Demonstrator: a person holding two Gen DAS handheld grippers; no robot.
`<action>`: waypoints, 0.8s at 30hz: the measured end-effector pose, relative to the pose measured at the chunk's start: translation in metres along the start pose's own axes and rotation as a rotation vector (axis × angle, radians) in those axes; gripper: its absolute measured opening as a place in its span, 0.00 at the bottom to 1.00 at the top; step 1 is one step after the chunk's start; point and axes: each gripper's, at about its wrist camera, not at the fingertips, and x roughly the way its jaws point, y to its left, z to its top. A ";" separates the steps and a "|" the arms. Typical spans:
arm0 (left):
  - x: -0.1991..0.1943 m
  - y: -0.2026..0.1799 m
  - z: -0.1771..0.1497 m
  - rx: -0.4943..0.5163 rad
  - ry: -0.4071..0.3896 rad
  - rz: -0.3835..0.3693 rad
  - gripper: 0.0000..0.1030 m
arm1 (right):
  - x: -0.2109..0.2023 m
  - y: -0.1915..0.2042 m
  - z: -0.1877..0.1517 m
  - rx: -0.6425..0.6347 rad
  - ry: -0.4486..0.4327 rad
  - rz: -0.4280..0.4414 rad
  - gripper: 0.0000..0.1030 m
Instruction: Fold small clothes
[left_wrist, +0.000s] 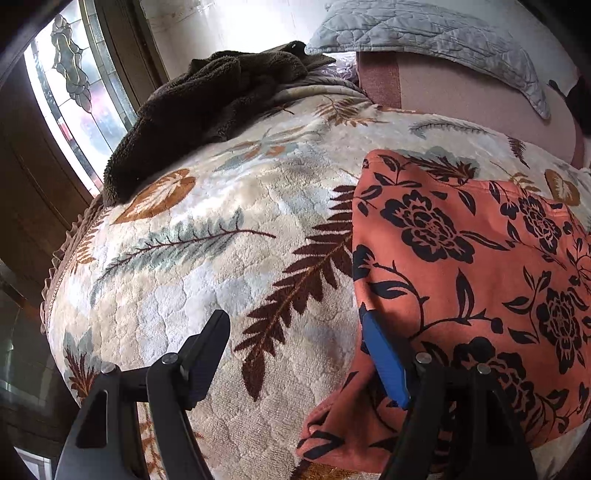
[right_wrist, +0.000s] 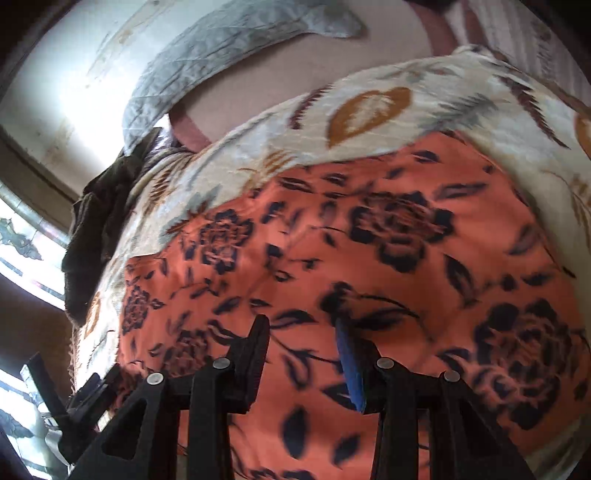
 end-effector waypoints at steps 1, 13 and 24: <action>-0.006 -0.001 0.000 0.004 -0.027 0.008 0.73 | -0.002 -0.014 -0.005 0.026 0.013 -0.004 0.39; -0.042 -0.012 0.002 0.009 -0.163 -0.130 0.73 | -0.097 -0.115 -0.059 0.389 -0.106 0.234 0.61; -0.009 -0.024 -0.009 0.051 0.032 -0.201 0.73 | -0.066 -0.154 -0.071 0.631 -0.137 0.255 0.63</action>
